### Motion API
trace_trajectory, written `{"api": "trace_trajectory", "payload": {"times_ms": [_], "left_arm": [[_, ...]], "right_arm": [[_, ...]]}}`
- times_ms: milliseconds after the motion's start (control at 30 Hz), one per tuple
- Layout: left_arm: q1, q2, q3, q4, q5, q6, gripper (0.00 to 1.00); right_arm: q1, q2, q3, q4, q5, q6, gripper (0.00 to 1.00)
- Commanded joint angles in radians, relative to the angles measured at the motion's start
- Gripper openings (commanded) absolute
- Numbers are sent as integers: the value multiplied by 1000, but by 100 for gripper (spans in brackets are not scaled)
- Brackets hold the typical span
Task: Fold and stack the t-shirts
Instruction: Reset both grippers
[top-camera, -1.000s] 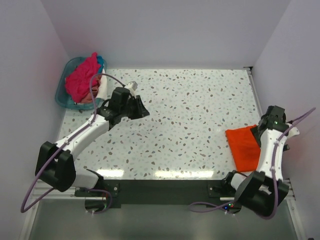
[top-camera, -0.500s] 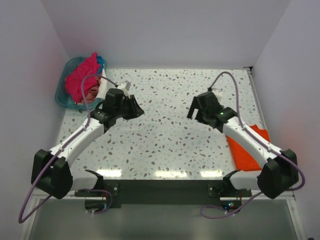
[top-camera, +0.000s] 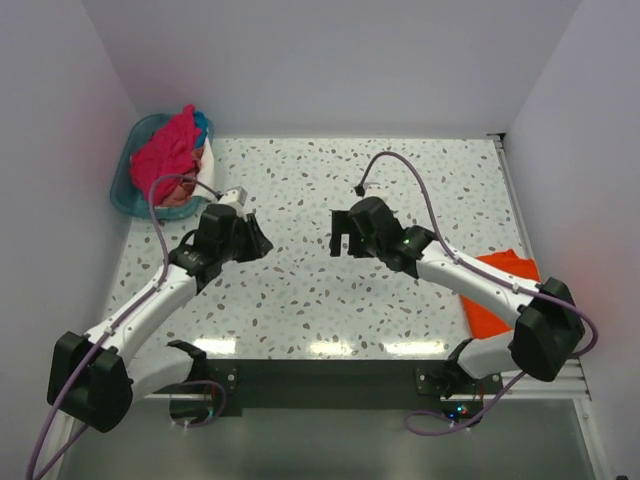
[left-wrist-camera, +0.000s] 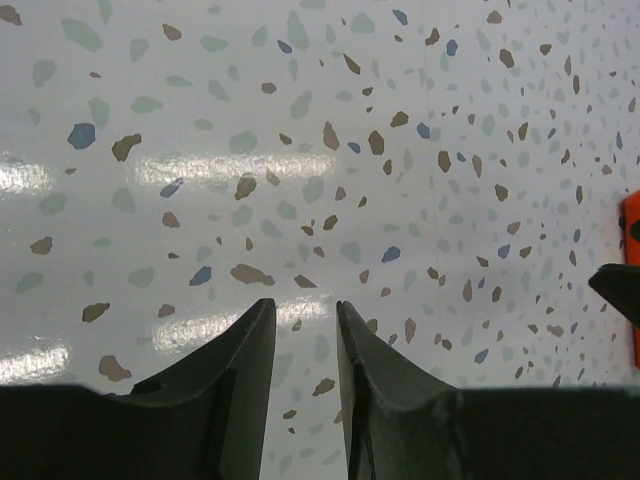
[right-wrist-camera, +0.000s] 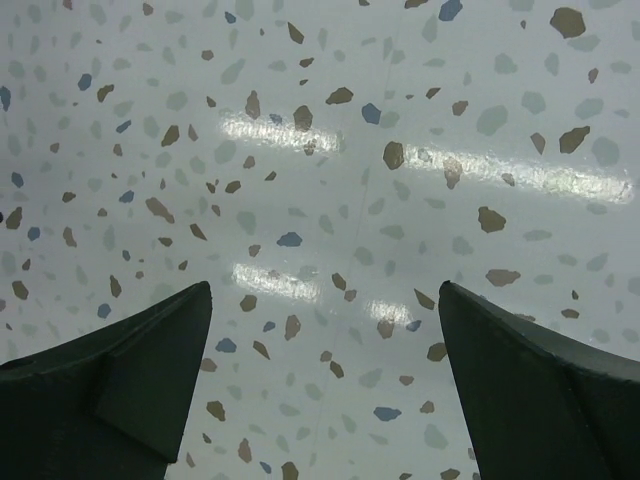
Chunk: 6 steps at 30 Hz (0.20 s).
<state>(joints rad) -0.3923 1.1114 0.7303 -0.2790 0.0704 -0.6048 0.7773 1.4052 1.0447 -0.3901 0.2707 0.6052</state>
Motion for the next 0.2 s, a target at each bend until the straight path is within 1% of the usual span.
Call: {"api": "trace_trajectory", "payload": {"times_ms": [0, 167], "left_arm": [[6, -42, -45, 27, -8, 13, 36], [4, -79, -83, 24, -9, 10, 36]], "right_arm": [[-3, -89, -12, 40, 39, -74, 99], [-3, -150, -47, 37, 65, -88, 99]]}}
